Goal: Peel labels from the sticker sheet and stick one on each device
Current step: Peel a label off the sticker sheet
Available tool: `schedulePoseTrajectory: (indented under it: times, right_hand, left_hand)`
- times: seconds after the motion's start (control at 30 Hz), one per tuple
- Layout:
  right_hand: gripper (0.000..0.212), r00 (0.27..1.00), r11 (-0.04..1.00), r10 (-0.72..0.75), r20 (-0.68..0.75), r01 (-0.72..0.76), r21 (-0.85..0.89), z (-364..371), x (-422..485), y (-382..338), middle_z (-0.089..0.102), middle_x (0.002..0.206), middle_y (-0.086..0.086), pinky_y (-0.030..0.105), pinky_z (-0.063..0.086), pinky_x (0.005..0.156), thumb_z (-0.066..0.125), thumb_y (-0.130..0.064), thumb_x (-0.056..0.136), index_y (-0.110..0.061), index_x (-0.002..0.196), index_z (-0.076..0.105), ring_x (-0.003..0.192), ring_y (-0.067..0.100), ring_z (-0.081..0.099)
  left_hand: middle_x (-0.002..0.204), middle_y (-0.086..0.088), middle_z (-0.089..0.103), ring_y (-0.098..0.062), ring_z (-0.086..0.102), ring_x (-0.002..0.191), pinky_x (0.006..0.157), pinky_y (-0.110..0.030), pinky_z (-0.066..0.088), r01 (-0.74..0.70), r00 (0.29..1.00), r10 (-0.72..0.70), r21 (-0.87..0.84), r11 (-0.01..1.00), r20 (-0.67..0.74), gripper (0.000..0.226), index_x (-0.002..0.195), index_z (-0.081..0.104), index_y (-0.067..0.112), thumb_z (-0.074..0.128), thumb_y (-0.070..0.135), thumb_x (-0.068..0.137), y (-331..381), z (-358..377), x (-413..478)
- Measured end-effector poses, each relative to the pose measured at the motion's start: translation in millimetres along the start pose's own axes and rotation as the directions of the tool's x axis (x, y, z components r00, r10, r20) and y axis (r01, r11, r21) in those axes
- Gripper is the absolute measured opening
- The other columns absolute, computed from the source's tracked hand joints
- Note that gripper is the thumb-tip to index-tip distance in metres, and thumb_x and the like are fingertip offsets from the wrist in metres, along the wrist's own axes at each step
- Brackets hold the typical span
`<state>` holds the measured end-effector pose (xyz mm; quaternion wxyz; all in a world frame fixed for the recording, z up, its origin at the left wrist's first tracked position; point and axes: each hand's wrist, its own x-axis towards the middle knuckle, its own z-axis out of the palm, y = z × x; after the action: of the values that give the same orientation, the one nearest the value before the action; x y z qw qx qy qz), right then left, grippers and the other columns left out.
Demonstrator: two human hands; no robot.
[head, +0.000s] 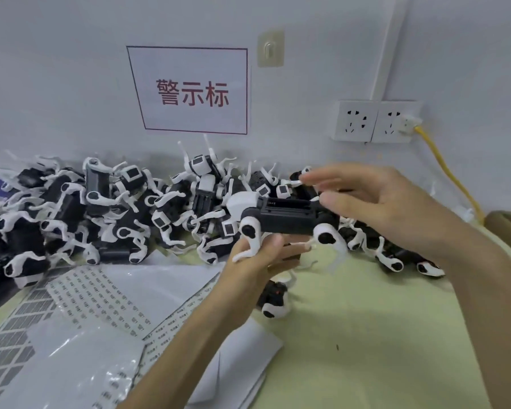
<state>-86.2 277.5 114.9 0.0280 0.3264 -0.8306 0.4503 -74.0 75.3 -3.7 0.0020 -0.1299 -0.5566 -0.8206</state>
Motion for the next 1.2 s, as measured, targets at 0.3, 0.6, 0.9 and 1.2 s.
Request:
schedulePoseTrajectory:
  times: [0.3, 0.6, 0.9, 1.2]
  right_hand:
    - [0.041, 0.974, 0.987, 0.122, 0.189, -0.140, 0.081, 21, 11, 18, 0.068, 0.110, -0.005, 0.024, 0.052, 0.089, 0.070, -0.050, 0.085, -0.039, 0.124, 0.064, 0.100, 0.015, 0.069]
    - [0.049, 0.990, 0.988, 0.123, 0.066, -0.116, -0.097, 53, 22, 26, 0.056, 0.140, -0.027, 0.024, 0.039, 0.112, 0.052, -0.054, 0.096, -0.044, 0.144, 0.050, 0.127, -0.010, 0.051]
    - [0.031, 0.958, 0.942, 0.259, -0.127, -0.279, -0.186, 17, 17, 46, 0.072, 0.097, -0.017, 0.016, 0.045, 0.076, 0.074, -0.054, 0.082, -0.049, 0.112, 0.071, 0.093, -0.003, 0.065]
    - [0.069, 0.781, 0.684, 0.600, 0.172, -0.390, -0.616, 26, 14, 76, 0.058, 0.099, -0.011, 0.037, 0.060, 0.074, 0.080, -0.058, 0.074, -0.033, 0.131, 0.050, 0.086, 0.007, 0.061]
  left_hand:
    - [0.136, -0.017, 0.064, -0.034, 0.060, 0.128, 0.107, -0.046, 0.048, 0.001, 0.999, 0.000, -0.033, 0.999, 0.032, 0.037, 0.131, 0.067, 0.016, 0.051, 0.023, 0.099, 7, -13, -2]
    - [0.100, -0.014, 0.073, -0.027, 0.073, 0.095, 0.088, -0.039, 0.059, 0.001, 0.994, 0.003, 0.037, 0.999, -0.106, 0.055, 0.134, 0.053, 0.002, 0.075, 0.015, 0.086, 11, -8, -2]
    - [0.107, 0.019, 0.060, -0.003, 0.058, 0.092, 0.076, -0.030, 0.050, 0.284, 0.953, -0.075, 0.953, -0.108, -0.292, 0.039, 0.112, 0.055, 0.039, 0.072, 0.060, 0.084, 46, -73, -25]
    - [0.124, 0.014, 0.047, -0.013, 0.045, 0.114, 0.083, -0.032, 0.040, 0.258, 0.934, -0.185, 0.936, -0.241, -0.305, 0.080, 0.132, 0.051, 0.037, 0.067, 0.083, 0.068, 21, -95, -40]
